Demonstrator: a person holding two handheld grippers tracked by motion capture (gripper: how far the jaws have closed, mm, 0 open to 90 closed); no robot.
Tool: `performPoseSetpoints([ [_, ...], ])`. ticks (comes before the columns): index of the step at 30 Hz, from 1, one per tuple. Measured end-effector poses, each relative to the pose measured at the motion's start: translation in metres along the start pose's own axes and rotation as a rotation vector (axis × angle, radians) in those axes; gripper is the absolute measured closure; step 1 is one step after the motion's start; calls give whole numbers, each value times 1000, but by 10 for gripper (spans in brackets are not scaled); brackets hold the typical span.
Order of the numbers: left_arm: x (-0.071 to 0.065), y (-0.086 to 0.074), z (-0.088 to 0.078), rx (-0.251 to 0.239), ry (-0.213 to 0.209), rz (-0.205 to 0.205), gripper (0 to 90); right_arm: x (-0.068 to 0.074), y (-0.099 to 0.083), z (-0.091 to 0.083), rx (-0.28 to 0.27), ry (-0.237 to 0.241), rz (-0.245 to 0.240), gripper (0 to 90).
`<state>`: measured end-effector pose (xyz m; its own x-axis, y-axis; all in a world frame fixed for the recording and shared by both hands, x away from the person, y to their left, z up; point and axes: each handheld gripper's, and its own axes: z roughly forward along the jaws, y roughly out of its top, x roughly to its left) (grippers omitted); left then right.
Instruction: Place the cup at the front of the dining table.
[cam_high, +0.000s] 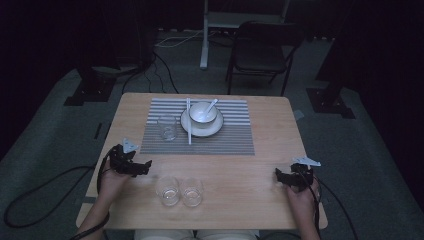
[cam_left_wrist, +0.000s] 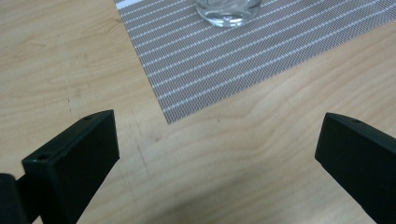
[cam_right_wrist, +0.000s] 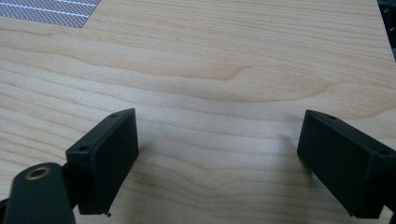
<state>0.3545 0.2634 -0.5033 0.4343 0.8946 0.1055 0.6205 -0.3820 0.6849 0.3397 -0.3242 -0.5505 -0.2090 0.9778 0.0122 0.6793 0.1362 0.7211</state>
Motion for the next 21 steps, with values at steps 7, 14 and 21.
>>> performPoseSetpoints([
  [7, 5, -20, -12, -37, -5, -40, 0, 0, 0, 0, 0, 0, 1, 119],
  [14, 5, -41, -21, -53, 1, -70, 0, 0, 0, 0, 1, 0, 1, 119],
  [21, 2, -59, -27, -68, 1, -73, 0, 0, 0, 0, 1, 0, 2, 119],
])
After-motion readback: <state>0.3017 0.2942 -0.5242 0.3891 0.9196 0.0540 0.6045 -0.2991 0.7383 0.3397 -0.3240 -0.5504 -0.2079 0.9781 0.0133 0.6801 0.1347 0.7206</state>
